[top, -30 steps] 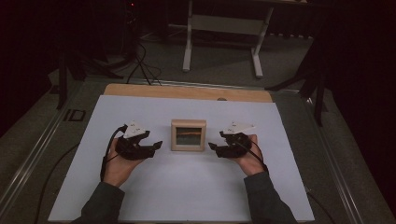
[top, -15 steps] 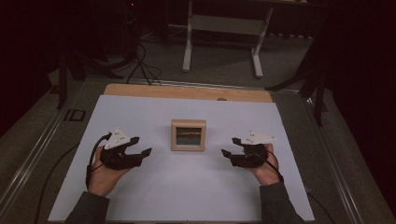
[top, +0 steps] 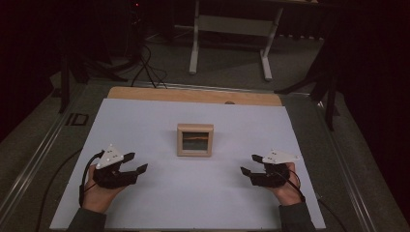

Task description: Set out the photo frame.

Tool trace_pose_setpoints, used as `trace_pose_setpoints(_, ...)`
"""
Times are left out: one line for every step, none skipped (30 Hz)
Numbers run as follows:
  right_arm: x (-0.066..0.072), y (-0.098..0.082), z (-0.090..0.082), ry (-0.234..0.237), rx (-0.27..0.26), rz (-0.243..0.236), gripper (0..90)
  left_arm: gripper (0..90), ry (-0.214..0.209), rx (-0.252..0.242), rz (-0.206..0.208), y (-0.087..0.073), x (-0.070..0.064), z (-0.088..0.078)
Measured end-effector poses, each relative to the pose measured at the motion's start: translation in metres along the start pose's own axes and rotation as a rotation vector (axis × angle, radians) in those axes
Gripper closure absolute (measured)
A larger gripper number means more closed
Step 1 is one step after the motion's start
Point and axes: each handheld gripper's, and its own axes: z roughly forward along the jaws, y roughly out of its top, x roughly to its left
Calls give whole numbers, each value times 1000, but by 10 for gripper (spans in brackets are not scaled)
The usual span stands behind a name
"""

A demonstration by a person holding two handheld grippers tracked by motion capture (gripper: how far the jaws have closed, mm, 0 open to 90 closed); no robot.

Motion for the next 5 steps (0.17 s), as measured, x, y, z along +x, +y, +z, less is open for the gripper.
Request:
trace_pose_setpoints(0,-2,0,0,-1,2,335,358,6,2,-3,-2,0,-1)
trace_pose_setpoints(0,-4,0,2,0,5,333,359,9,0,-7,-5,1,-2)
trace_pose_setpoints(0,-4,0,2,0,5,333,358,9,0,-7,-5,1,-2)
trace_pose_setpoints(0,-7,0,-1,3,3,329,358,11,1,-6,-8,1,-3)
trace_pose_setpoints(-1,-10,1,-1,8,1,324,358,15,2,-6,-10,1,-3)
